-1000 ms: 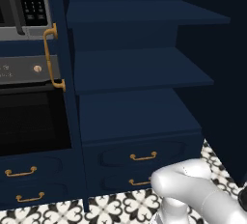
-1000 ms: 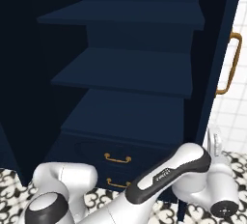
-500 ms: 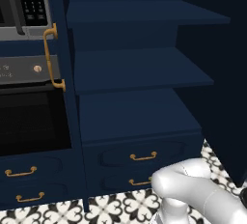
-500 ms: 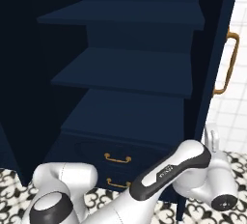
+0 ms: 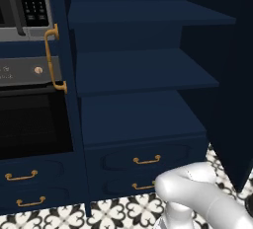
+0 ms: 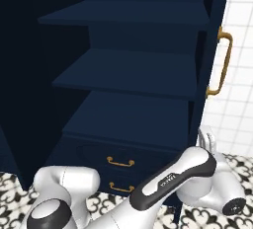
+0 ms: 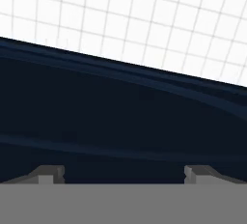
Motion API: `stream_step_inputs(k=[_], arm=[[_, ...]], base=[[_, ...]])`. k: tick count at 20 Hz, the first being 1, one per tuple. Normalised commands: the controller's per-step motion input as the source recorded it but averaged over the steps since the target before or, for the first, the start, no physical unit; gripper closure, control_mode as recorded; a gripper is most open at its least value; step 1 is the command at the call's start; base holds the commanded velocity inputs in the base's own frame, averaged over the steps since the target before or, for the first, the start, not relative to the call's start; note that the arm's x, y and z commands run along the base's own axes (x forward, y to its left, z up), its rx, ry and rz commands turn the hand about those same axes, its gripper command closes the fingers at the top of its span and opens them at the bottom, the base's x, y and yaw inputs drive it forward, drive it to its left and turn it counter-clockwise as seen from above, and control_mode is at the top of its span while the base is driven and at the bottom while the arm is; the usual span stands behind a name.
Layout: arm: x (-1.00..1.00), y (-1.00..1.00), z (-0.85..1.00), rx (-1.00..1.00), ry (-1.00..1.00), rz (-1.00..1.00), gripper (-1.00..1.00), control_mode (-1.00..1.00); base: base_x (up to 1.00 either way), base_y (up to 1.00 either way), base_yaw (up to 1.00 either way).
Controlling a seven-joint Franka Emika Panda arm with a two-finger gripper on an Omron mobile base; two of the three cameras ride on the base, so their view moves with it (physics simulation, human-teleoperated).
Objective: Pick the kettle from the counter and place it on the tray. Then pick the mug from the cabinet and place it on the tray. Then close the cabinet doors.
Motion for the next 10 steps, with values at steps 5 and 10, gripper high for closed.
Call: stream_step_inputs(k=[5, 10], arm=[[0.0, 0.53, 0.0, -0.04, 0.0, 0.16, -1.0, -1.0], [0.04, 0.52, 0.0, -0.04, 0.0, 0.16, -1.0, -1.0]], base=[[0.0, 0.0, 0.0], [0.0, 0.0, 0.0]])
